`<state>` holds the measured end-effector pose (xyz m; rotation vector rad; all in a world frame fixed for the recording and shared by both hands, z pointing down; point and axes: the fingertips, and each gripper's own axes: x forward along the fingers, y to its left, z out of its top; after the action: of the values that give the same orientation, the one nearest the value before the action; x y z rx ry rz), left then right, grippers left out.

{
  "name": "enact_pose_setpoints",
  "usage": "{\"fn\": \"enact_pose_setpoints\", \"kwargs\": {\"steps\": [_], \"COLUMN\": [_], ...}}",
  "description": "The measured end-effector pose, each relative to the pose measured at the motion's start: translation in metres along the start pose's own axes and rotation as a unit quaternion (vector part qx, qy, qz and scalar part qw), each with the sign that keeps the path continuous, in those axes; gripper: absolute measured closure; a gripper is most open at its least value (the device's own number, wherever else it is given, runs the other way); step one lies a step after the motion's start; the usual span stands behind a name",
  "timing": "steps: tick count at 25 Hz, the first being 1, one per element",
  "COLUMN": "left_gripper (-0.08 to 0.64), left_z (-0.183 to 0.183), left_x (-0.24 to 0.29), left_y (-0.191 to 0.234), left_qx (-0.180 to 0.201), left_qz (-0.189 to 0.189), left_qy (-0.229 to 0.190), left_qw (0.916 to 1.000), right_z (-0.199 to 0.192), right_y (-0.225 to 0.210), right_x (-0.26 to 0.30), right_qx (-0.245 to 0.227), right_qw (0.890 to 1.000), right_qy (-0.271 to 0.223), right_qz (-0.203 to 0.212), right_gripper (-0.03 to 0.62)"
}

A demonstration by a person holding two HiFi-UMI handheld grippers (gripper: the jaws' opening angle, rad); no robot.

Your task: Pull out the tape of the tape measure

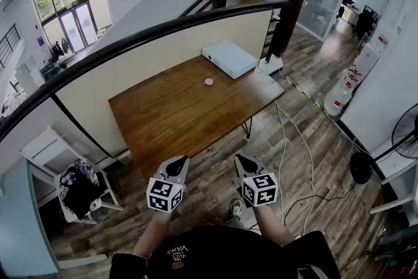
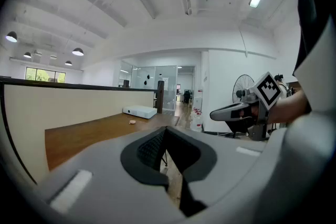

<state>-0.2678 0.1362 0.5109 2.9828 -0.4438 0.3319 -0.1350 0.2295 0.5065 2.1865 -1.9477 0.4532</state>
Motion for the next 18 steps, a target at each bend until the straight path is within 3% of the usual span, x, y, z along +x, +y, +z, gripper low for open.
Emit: {"fn": "enact_pose_setpoints", "kwargs": {"steps": [10, 12, 13, 15, 18], "left_gripper": [0.546, 0.492, 0.432, 0.391, 0.382], "left_z": [0.013, 0.014, 0.013, 0.012, 0.011], "left_x": [0.043, 0.056, 0.062, 0.074, 0.093], "left_y": [-0.005, -0.011, -0.014, -0.017, -0.023], "left_qx": [-0.002, -0.008, -0.011, -0.013, -0.018], "left_qz": [0.002, -0.004, -0.003, 0.004, 0.017], "left_qy": [-0.009, -0.005, -0.002, 0.005, 0.009], "left_qw": [1.0, 0.9999, 0.9999, 0.9999, 0.9997], "right_z": [0.017, 0.019, 0.021, 0.023, 0.024], "right_y": [-0.029, -0.037, -0.041, -0.052, -0.07], "right_x": [0.027, 0.032, 0.034, 0.039, 0.045], "right_qx": [0.018, 0.024, 0.026, 0.027, 0.018], "right_qw": [0.998, 0.998, 0.997, 0.997, 0.996], "right_qy": [-0.023, -0.03, -0.034, -0.037, -0.028], "right_qz": [0.048, 0.057, 0.06, 0.066, 0.083], "right_gripper": [0.58, 0.569, 0.544, 0.395, 0.388]}}
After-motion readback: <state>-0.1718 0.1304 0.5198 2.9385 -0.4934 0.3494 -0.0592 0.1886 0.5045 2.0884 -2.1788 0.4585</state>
